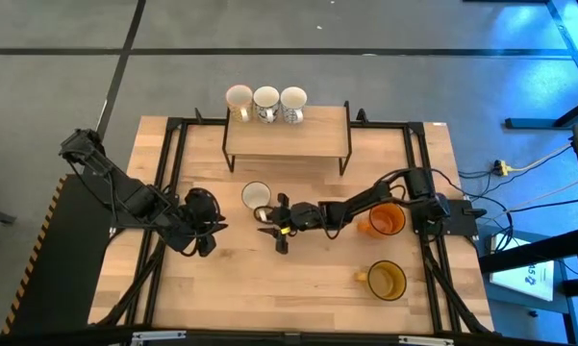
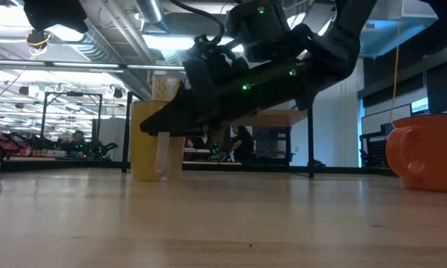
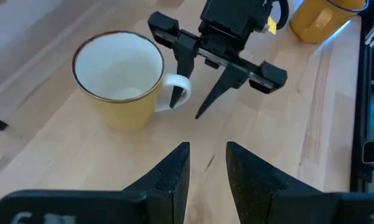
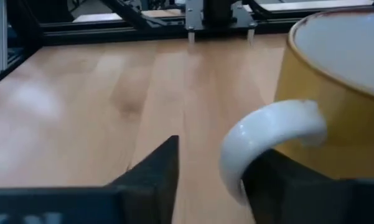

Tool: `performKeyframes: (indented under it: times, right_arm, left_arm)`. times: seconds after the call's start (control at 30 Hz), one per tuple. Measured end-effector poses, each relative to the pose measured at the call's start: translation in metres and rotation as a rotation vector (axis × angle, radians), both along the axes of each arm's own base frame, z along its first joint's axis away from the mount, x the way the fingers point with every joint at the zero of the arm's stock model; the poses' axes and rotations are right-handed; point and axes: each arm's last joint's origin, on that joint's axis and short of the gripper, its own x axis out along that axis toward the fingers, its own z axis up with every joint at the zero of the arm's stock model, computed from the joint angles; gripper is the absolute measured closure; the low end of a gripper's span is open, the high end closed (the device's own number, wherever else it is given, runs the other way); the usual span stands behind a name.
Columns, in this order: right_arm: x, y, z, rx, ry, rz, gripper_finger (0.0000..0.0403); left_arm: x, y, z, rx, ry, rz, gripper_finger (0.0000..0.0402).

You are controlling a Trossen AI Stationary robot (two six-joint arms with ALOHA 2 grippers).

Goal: Place coffee mugs
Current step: Put the light yellow mug on the shelf

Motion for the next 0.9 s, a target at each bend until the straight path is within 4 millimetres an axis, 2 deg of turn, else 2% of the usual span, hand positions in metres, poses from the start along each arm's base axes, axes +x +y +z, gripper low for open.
performKeyframes:
  times: [0.2, 0.23, 0.4, 0.53, 0.73, 0.9]
  right_arm:
    - [0.0, -0.003, 0.0, -0.081, -0.001, 0.024, 0.0379]
    - [0.001, -0.003, 0.0, -0.087, -0.002, 0.032, 0.0388]
    - [0.004, -0.011, 0.003, -0.128, -0.009, 0.059, 0.0394]
    - [0.015, -0.014, 0.016, -0.136, -0.015, 0.091, 0.0396]
    - [0.039, -0.01, 0.056, -0.178, -0.008, 0.136, 0.0398]
    - [0.058, -0.01, 0.097, -0.206, -0.03, 0.153, 0.0399]
  left_arm:
    - [-0.001, 0.0, -0.001, 0.006, 0.011, -0.002, 0.0303]
    - [-0.001, 0.001, -0.001, 0.009, 0.015, -0.002, 0.0303]
    - [-0.007, 0.004, 0.002, -0.007, 0.031, -0.038, 0.0303]
    - [-0.015, 0.009, 0.02, -0.021, -0.014, -0.088, 0.0303]
    - [-0.038, 0.026, 0.054, -0.052, -0.116, -0.14, 0.0303]
    - [-0.059, 0.041, 0.067, -0.084, -0.185, -0.154, 0.0303]
